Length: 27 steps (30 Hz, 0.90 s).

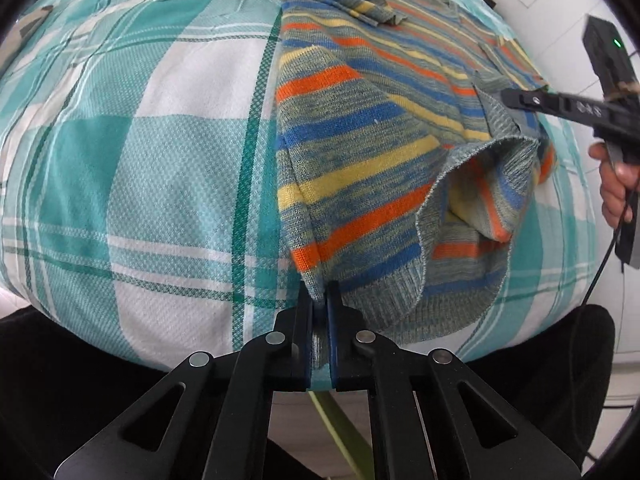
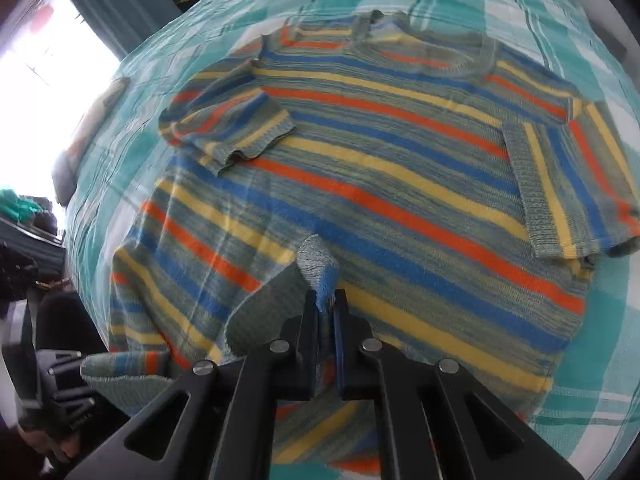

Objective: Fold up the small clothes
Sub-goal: 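Pinch the sweater hem with the left tool while the right tool pinches it too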

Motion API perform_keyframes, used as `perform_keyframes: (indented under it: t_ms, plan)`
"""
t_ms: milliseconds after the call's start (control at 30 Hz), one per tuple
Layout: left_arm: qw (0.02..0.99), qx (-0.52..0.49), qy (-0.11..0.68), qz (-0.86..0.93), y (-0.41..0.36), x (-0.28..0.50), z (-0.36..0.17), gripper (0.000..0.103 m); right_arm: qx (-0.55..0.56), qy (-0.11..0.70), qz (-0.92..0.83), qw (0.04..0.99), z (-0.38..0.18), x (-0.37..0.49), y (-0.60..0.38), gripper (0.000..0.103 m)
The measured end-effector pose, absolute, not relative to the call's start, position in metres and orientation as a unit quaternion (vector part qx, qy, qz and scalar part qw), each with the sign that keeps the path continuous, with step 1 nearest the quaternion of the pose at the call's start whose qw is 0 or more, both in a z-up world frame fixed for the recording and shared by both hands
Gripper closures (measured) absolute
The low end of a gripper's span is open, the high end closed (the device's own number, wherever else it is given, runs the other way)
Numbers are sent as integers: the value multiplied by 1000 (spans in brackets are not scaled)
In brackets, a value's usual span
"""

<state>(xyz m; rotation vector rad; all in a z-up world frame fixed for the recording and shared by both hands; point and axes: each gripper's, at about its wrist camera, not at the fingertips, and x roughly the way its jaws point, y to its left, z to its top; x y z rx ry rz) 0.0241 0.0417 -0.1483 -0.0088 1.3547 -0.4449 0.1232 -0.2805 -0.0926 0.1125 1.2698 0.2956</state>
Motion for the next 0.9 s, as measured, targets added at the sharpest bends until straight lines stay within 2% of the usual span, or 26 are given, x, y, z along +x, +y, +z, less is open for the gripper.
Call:
perform_keyframes:
  t_ms: [167, 233, 300, 333, 367, 433, 600, 633, 700, 733, 767, 833, 900]
  plan:
    - [755, -16, 616, -224, 85, 18, -127, 101, -20, 542, 225, 810, -16, -2, -282, 96]
    - [752, -17, 620, -223, 91, 14, -127, 101, -47, 564, 219, 795, -10, -56, -289, 94]
    - [753, -2, 617, -226, 90, 13, -129, 101, -53, 594, 183, 781, -22, -95, -302, 87]
    - [755, 5, 616, -225, 88, 15, -131, 101, -34, 611, 162, 774, -33, -107, -314, 78]
    - [755, 8, 617, -223, 88, 18, -133, 101, -6, 624, 141, 769, -42, -118, -326, 58]
    - [753, 1, 619, -223, 83, 22, -135, 101, 69, 627, 96, 770, -57, -127, -355, 32]
    - [744, -26, 626, -231, 86, 24, -141, 97, 297, 581, 37, 757, -85, -143, -403, 31]
    - [743, -37, 627, -232, 90, 23, -140, 92, 326, 576, 29, 749, -94, -143, -406, 31]
    - [746, -51, 623, -228, 99, 21, -137, 75, 370, 581, 25, 724, -113, -141, -407, 31]
    - [751, -53, 618, -226, 101, 21, -135, 62, 374, 588, 26, 716, -121, -138, -402, 31]
    - [756, -51, 613, -223, 102, 20, -134, 54, 366, 593, 31, 716, -126, -137, -395, 31]
    - [763, -44, 607, -219, 99, 23, -134, 53, 338, 593, 44, 730, -130, -131, -380, 31]
    - [758, -51, 611, -222, 91, 28, -140, 53, 323, 582, 55, 744, -129, -126, -372, 49]
